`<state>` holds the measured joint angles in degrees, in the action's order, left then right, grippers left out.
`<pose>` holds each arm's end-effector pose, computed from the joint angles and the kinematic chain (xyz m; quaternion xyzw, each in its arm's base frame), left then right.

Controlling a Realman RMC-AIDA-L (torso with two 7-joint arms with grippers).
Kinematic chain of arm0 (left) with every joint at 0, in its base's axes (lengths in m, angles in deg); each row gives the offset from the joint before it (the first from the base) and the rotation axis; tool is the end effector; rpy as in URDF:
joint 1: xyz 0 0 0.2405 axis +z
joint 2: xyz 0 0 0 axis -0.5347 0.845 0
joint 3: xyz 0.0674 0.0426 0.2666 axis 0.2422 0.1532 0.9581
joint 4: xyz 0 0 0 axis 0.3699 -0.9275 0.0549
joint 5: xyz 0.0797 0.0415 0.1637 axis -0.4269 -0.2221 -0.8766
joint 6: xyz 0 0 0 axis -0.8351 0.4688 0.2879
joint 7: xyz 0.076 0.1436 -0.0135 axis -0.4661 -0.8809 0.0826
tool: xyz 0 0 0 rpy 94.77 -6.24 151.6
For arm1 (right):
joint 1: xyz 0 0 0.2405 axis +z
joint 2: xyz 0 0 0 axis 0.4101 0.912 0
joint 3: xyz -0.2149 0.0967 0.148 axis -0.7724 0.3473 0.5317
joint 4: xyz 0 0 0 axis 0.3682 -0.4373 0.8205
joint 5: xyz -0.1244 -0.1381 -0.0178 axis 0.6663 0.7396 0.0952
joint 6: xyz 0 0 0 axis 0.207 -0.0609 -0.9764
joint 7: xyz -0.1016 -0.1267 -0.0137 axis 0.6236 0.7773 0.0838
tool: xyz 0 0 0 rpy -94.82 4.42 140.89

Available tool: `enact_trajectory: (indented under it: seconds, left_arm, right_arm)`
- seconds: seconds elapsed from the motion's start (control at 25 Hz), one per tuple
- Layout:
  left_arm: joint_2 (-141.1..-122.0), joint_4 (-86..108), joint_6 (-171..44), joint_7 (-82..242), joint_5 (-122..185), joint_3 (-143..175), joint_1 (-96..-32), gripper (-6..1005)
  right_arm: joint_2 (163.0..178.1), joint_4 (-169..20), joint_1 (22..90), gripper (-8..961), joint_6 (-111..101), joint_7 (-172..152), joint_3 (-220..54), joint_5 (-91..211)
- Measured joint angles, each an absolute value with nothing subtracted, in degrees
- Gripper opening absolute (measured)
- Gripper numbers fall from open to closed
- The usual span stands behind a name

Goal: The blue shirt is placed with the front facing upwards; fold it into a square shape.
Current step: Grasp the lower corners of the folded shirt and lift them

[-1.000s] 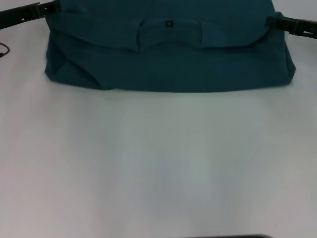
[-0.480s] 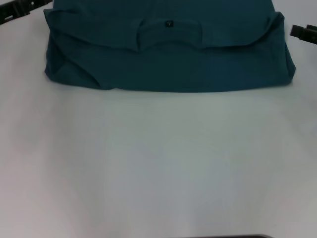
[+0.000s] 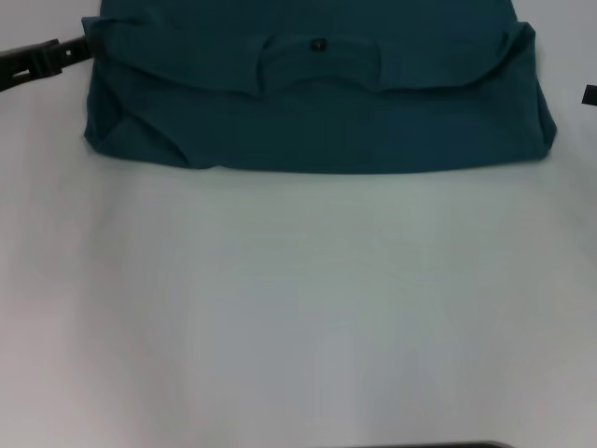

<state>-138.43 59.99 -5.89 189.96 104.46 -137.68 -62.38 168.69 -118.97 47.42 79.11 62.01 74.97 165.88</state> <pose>-0.3017 0.3870 0.0207 -0.7808 -0.4692 -0.2497 0.3284 0.3702 0.3356 0.0718 -0.7720 0.5198 0.2076 0.3012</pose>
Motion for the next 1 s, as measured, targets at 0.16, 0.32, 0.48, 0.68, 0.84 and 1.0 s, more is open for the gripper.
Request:
enact_trajectory:
  seconds: [0.16, 0.32, 0.48, 0.68, 0.84, 1.0]
  left_arm:
    - [-138.41, 60.0, -5.44, 188.45, 104.17, -136.49, -62.14, 798]
    - [-138.45, 60.01, -5.49, 187.74, 104.12, -136.22, -62.1, 799]
    - [-138.42, 60.01, -5.52, 187.31, 104.11, -136.14, -62.07, 798]
    - [-138.32, 59.93, -5.75, 187.06, 104.11, -136.1, -62.29, 799]
    - [-138.4, 59.66, -6.01, 186.61, 104.1, -136.09, -62.58, 799]
    - [-138.45, 59.61, -6.08, 186.56, 104.11, -136.09, -62.66, 798]
  right_arm:
    - [168.55, -120.21, 48.99, 634, 79.96, 55.02, 74.73, 170.0]
    - [168.48, -120.43, 50.97, 633, 80.35, 49.23, 74.72, 174.38]
    - [168.53, -119.71, 52.37, 630, 80.05, 45.83, 74.63, 178.14]
    - [168.94, -118.27, 53.54, 628, 80.29, 45.07, 74.2, 179.55]
    - [169.23, -116.52, 54.52, 628, 79.38, 45.42, 73.9, 179.57]
    - [169.76, -116.03, 55.0, 627, 77.46, 46.0, 73.82, 179.59]
